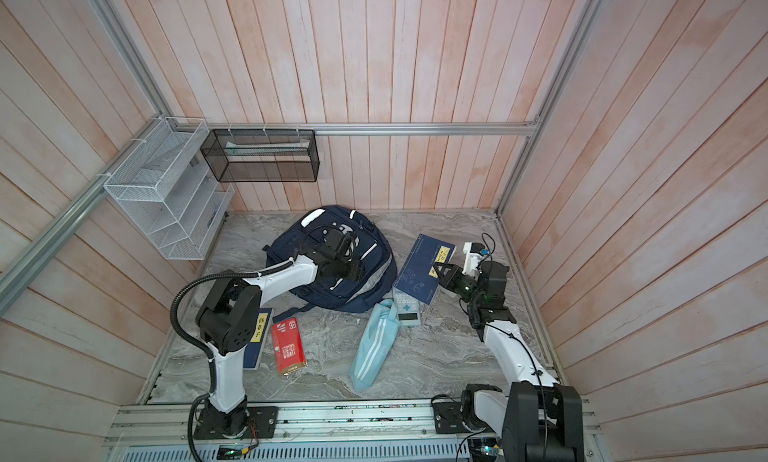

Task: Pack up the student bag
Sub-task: 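Hold the backpack opening with the left gripper while the right raises the book above it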

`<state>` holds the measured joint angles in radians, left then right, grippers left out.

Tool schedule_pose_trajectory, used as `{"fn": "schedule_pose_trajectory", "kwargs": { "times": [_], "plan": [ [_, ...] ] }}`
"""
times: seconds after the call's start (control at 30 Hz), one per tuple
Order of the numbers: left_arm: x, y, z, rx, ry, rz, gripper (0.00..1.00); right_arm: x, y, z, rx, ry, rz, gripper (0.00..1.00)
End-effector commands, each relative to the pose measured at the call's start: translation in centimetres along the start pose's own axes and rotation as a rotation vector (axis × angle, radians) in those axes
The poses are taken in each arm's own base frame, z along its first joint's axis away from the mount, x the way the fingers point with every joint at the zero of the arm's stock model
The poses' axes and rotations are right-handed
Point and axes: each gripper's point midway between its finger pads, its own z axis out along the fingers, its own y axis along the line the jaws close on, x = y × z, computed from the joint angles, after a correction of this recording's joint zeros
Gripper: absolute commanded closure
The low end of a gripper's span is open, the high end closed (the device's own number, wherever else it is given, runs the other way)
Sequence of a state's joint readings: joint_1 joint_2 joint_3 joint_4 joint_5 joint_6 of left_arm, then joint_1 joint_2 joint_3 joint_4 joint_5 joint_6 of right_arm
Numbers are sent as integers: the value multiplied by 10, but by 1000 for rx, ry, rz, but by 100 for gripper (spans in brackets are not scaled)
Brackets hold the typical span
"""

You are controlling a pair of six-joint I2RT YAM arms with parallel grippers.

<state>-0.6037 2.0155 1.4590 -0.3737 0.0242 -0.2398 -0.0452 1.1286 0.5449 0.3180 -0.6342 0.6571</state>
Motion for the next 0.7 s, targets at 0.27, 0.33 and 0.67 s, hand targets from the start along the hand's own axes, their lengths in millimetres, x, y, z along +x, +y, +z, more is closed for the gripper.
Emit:
{"fn": "schedule_pose_trajectory", "kwargs": {
  "times": [0.27,0.33,0.67],
  "plan": [
    [6,-2,27,-127,87,106,45,12,-6,14,-64,72,8,100],
    [3,-8,28,-100,95,118,80,17,-9,17,-64,86,27,100],
    [-81,-27,-82,52,-104,34,100,61,8,52,-82,178,143,100]
  ]
}}
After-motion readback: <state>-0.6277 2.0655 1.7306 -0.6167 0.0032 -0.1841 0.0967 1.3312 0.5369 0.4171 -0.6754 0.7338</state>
